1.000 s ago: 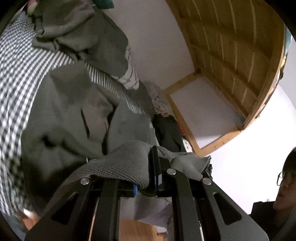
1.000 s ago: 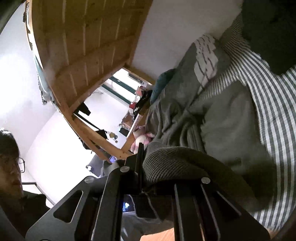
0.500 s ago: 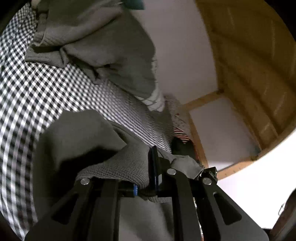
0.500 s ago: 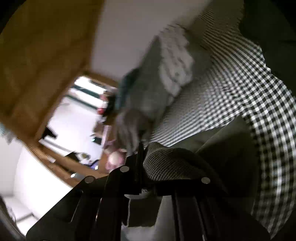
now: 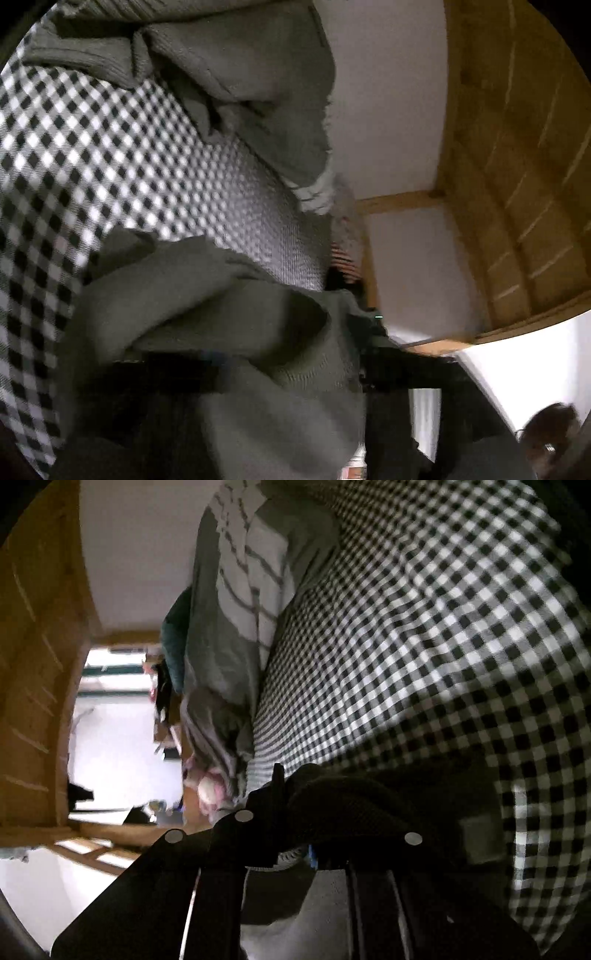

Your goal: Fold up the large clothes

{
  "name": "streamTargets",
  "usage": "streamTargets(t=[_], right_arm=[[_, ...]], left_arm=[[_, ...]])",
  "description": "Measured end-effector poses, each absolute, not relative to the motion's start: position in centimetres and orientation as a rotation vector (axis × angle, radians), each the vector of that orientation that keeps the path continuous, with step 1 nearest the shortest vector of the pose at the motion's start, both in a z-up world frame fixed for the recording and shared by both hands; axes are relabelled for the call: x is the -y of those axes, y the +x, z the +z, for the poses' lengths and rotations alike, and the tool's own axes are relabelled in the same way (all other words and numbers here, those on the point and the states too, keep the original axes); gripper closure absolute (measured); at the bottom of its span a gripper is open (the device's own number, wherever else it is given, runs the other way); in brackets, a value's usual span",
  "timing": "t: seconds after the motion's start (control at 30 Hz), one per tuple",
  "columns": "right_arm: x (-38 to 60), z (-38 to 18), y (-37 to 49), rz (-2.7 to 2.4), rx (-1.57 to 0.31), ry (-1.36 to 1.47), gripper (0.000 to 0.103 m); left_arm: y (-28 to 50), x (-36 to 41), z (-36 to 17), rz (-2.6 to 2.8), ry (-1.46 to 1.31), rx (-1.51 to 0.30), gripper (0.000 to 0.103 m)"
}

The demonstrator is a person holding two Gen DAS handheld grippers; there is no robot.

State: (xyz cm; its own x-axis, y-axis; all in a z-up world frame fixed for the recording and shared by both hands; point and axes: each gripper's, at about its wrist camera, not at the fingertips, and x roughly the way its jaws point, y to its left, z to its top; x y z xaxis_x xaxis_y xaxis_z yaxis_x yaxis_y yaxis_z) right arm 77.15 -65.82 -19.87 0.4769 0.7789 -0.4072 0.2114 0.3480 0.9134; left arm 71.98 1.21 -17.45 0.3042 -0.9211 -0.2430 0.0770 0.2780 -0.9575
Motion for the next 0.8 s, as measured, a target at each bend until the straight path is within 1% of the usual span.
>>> streamTargets(t=[0.03, 0.1, 0.17, 0.23, 0.3, 0.37, 0.4, 0.43, 0.47, 0.53, 0.6, 0.67, 0.73, 0.8], right_arm=[[65.9, -19.6, 77.3, 0.486, -1.065, 1.174, 0.086], [65.9, -18.9, 77.4, 0.5, -1.068, 1.147, 0.084], [65.7, -17.3, 77.5, 0.516, -1.055, 1.069, 0.083], [65.6, -15.7, 77.6, 0.531, -1.031, 1.028, 0.083], [65.3, -14.7, 77.8, 0.532, -1.028, 0.987, 0.081], [65.3, -14.4, 78.2, 0.535, -1.02, 1.006, 0.058], [65.8, -14.5, 78.4, 0.531, -0.988, 1.076, 0.027], [66.2, -15.0, 78.8, 0.532, -0.978, 1.156, 0.004], [66.4, -15.8, 79.2, 0.516, -0.998, 1.233, 0.004], [66.5, -17.0, 80.2, 0.458, -1.03, 1.283, 0.004], [65.8, -17.1, 80.8, 0.44, -1.03, 1.251, 0.004], [65.1, -15.8, 80.8, 0.459, -0.976, 1.181, 0.004], [65.6, -13.5, 80.4, 0.454, -0.895, 1.101, 0.003], [67.8, -11.4, 79.6, 0.422, -0.82, 1.082, 0.003]], left_arm=[[72.3, -2.0, -17.2, -0.834, -1.075, -0.991, 0.006], [72.9, -3.1, -17.2, -0.775, -1.095, -0.973, 0.006], [73.1, -3.3, -16.7, -0.682, -0.982, -0.983, 0.006], [73.3, -3.4, -16.8, -0.635, -0.944, -1.0, 0.006], [73.1, -3.6, -15.6, -0.613, -0.916, -0.94, 0.006], [72.3, -2.7, -12.9, -0.691, -0.85, -0.864, 0.006], [71.7, -1.2, -11.2, -0.769, -0.795, -0.848, 0.006], [71.0, 0.3, -10.0, -0.838, -0.738, -0.847, 0.006], [70.5, 1.7, -9.2, -0.889, -0.684, -0.856, 0.006], [69.3, 6.7, -8.8, -0.964, -0.48, -0.955, 0.006], [69.0, 10.4, -10.0, -0.932, -0.304, -1.028, 0.006], [70.0, 12.6, -11.9, -0.845, -0.21, -1.095, 0.006], [71.7, 13.0, -13.5, -0.745, -0.199, -1.135, 0.006], [73.8, 11.9, -14.4, -0.658, -0.251, -1.114, 0.006]])
